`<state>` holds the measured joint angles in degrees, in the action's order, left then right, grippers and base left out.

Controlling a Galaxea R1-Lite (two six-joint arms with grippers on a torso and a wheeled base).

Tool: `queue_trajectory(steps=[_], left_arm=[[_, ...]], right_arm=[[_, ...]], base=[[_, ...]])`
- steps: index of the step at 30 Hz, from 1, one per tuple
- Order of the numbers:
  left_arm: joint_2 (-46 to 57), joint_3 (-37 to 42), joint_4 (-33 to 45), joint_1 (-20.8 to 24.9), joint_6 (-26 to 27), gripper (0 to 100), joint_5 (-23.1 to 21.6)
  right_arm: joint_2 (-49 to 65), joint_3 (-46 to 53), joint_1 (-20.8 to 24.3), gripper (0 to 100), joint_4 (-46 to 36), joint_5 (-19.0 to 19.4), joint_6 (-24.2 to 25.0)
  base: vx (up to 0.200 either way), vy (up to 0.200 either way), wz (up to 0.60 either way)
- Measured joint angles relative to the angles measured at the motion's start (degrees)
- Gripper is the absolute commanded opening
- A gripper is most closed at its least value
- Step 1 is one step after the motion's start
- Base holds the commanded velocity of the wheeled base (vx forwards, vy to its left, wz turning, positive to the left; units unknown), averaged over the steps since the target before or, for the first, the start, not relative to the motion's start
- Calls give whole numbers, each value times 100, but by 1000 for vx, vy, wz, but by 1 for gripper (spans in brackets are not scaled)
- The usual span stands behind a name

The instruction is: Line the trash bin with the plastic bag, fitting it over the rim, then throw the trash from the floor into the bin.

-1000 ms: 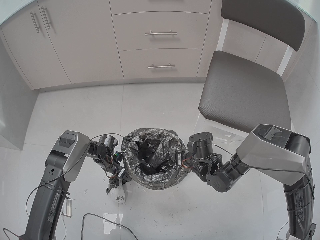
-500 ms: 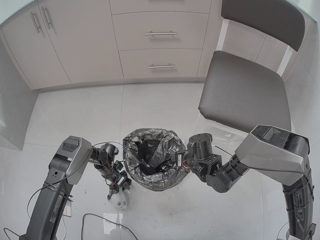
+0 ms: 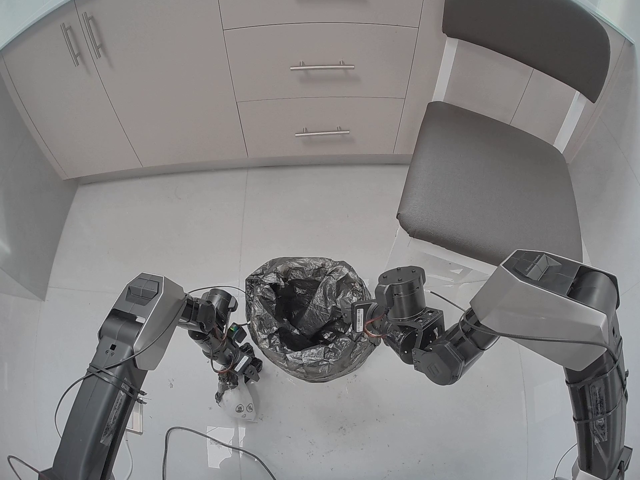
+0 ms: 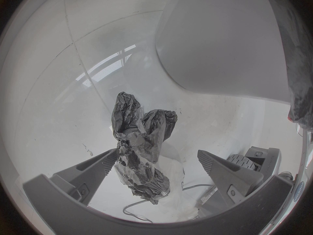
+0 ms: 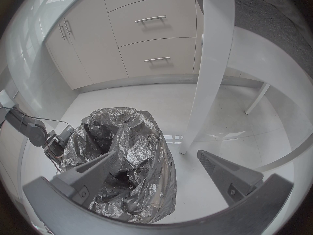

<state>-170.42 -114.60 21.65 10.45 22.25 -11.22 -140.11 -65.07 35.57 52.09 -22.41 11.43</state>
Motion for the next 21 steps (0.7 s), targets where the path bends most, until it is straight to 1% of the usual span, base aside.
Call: queue_trajectory(steps=[4, 5, 21], left_arm=[[-6, 0, -11, 0, 9, 100, 262], [-9, 0, -11, 0, 13, 0, 295], [-39, 2, 24, 44, 5, 0, 315]], right_arm=[[-2, -33, -2, 100, 0, 0, 2], [-2, -44, -2, 100, 2, 0, 16], [0, -66, -10, 100, 84, -1, 72]], base=[[0, 0, 0], [0, 0, 0], [0, 0, 0]])
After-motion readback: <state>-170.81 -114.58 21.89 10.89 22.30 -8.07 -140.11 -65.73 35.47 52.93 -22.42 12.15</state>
